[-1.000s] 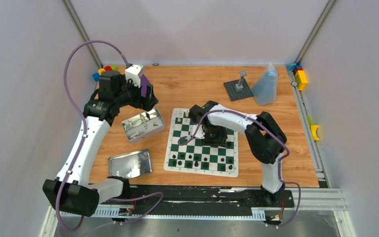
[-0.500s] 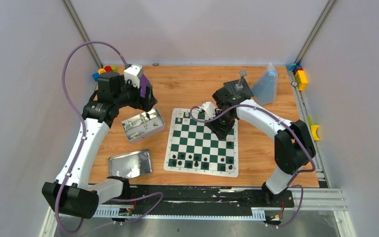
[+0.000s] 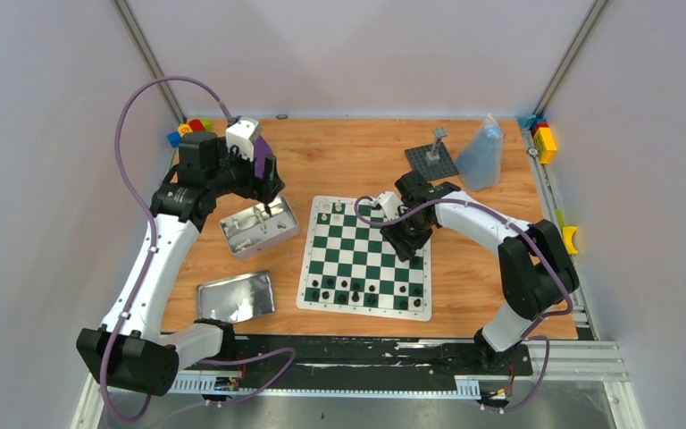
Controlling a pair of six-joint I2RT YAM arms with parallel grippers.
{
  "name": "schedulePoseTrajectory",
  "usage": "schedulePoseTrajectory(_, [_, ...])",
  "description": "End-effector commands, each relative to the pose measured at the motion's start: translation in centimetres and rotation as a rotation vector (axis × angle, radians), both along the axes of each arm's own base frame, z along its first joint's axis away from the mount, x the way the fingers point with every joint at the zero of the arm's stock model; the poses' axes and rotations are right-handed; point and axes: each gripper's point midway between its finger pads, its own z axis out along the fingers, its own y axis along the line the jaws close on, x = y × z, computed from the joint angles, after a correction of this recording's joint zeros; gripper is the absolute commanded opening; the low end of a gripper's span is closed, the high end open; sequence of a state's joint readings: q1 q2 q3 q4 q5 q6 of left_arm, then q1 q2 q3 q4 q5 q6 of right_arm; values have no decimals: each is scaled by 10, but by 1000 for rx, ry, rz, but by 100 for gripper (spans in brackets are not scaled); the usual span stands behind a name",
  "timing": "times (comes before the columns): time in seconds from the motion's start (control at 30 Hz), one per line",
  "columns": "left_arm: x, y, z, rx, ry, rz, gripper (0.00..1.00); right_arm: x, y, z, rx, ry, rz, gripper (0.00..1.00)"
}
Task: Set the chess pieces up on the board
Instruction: Place the chess piece on the chessboard, then pick up the chess piece from the chessboard.
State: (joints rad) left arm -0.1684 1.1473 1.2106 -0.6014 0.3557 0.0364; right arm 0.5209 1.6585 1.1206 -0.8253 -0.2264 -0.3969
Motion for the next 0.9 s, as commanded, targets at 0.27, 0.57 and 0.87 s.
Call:
schedulePoseTrajectory(0.27, [5, 0, 8, 7, -56, -16, 100, 10, -9, 7, 11, -75, -43, 44])
schedulePoseTrajectory(0.57, [4, -1, 8, 5, -55, -20, 100, 5, -16, 0, -3, -57, -51, 38])
schedulePoseTrajectory(0.87, [4, -1, 7, 4, -56, -19, 100, 4, -22, -2, -22, -61, -49, 32])
